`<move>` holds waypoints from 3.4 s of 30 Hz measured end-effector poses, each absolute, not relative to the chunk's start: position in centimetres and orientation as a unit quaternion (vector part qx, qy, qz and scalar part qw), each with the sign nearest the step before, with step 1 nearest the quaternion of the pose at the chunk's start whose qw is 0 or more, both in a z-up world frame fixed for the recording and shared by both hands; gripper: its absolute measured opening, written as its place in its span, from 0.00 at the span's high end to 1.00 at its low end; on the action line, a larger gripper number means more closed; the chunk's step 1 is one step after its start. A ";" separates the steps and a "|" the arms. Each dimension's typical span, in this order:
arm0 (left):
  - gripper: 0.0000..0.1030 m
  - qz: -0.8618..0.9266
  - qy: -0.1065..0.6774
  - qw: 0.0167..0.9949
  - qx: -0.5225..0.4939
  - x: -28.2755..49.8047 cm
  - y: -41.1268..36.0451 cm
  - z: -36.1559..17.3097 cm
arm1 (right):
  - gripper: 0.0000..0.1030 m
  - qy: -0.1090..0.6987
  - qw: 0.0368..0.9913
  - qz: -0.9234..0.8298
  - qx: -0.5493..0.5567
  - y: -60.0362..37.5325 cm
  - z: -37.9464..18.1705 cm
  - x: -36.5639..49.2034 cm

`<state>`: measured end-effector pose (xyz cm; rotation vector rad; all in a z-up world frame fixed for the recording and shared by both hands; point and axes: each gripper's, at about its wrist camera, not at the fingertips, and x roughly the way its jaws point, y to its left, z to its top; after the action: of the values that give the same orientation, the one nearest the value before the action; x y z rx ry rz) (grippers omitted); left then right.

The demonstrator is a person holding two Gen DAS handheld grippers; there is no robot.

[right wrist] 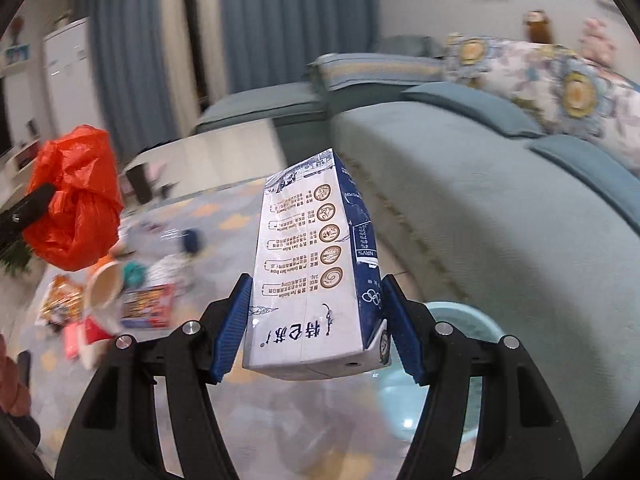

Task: Collect trash
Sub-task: 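Carry the bag and carton to the blue wastebasket and open both tools, then return both tools to the table, then grasp the white paper packet with the left tool while the right tool grasps the card box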

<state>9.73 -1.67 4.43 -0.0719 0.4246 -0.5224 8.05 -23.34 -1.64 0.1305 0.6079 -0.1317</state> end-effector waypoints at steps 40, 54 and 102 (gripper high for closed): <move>0.54 -0.426 0.387 0.818 0.014 12.4 -24.4 -10.8 | 0.39 0.455 0.828 -0.201 0.258 -42.6 -20.5 3.7; 0.44 -0.414 0.304 0.857 -0.032 10.2 -16.9 -2.6 | 0.39 0.332 0.913 -0.124 0.202 -36.3 -9.2 3.4; 0.49 0.027 0.432 0.900 -0.052 17.6 26.1 -11.0 | 0.26 0.450 0.885 0.121 0.006 -2.2 -12.0 20.1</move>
<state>17.55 26.08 -11.04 -0.1073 0.8950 0.0552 20.12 -2.22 -11.98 0.0118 0.9358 0.2510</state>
